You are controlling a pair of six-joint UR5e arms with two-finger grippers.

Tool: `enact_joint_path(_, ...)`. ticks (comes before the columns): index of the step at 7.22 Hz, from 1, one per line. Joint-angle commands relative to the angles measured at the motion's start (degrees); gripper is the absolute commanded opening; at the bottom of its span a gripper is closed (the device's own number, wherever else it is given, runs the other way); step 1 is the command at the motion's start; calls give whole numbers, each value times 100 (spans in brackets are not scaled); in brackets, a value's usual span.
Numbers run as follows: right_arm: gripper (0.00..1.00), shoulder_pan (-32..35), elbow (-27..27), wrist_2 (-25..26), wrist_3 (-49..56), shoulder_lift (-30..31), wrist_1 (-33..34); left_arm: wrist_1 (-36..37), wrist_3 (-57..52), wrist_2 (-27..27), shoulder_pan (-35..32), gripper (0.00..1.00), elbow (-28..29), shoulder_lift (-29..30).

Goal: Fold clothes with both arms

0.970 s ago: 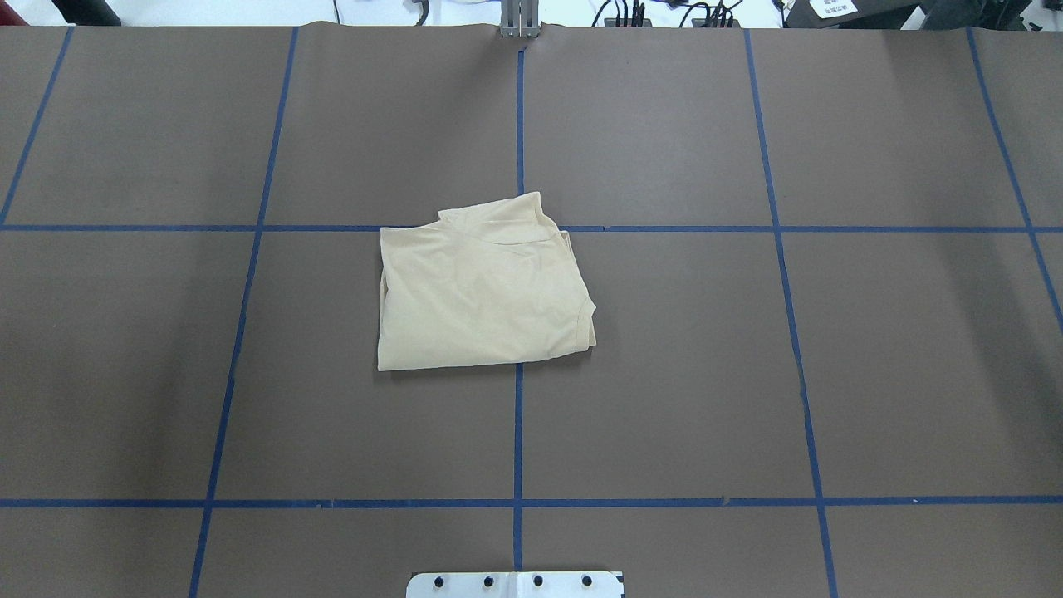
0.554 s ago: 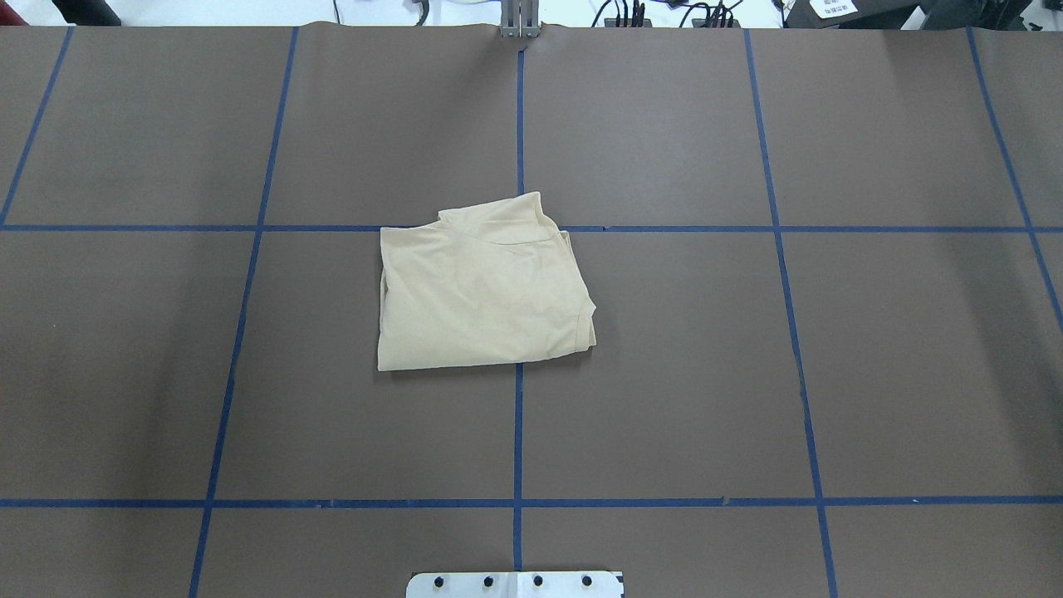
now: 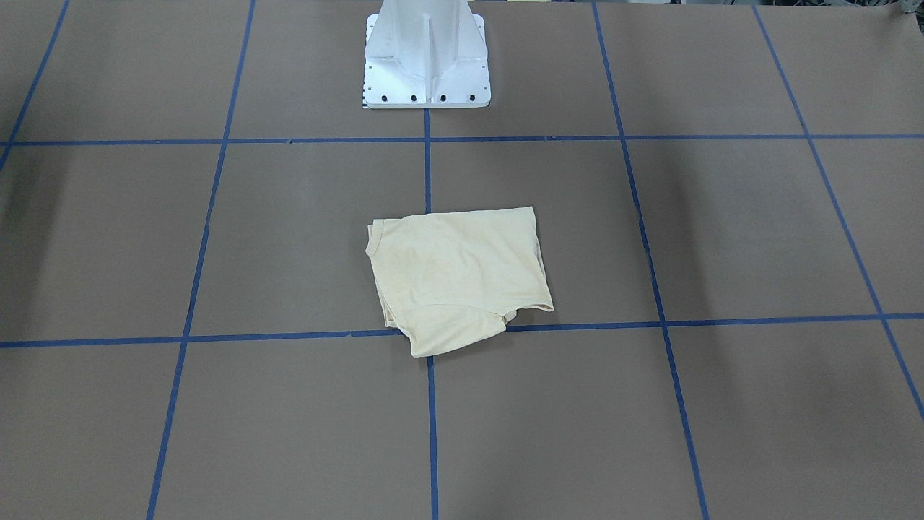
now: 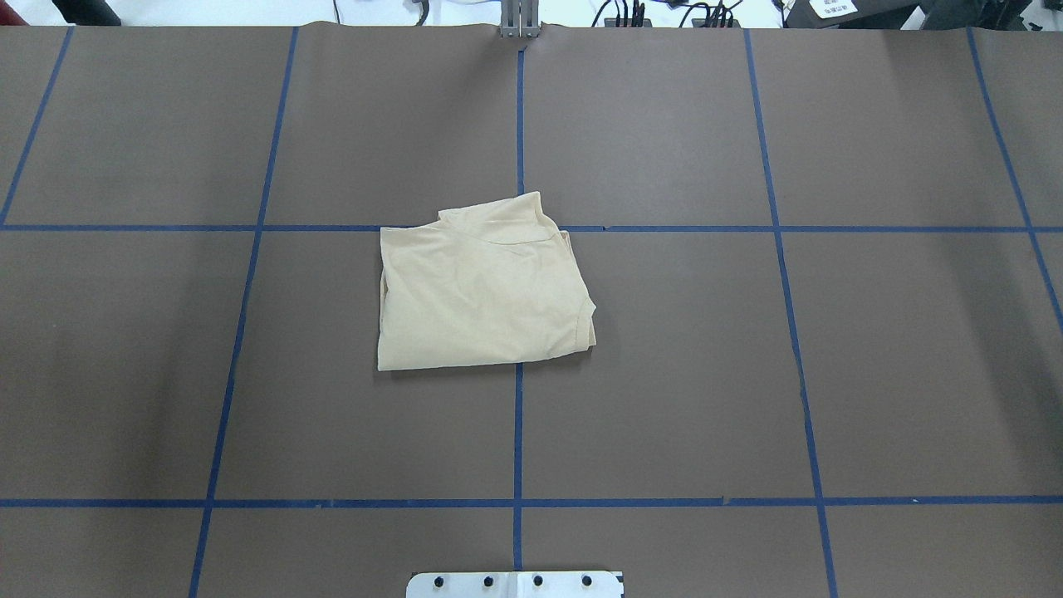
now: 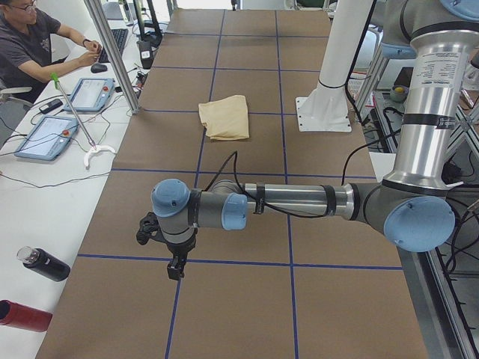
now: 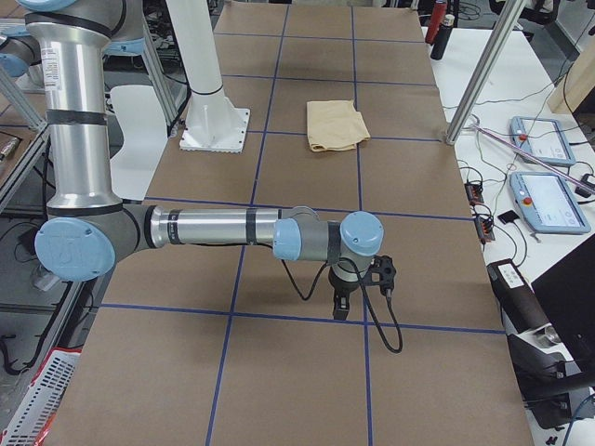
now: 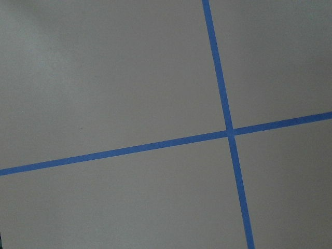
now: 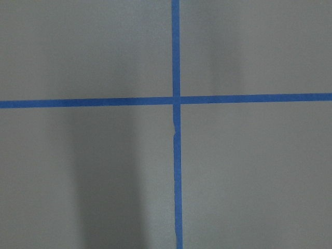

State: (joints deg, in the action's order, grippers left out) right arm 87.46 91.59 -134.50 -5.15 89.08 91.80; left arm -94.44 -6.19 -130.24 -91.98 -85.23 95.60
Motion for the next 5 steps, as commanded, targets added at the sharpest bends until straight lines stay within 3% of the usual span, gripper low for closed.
enact_joint_path(1, 100, -1, -27, -14, -390, 40, -338, -363, 171, -45, -4, 99, -28, -164)
enact_joint_path(5, 100, -1, -19, -32, -408, 49, -339, -268, 663, -19, 5, 100, -547, -375)
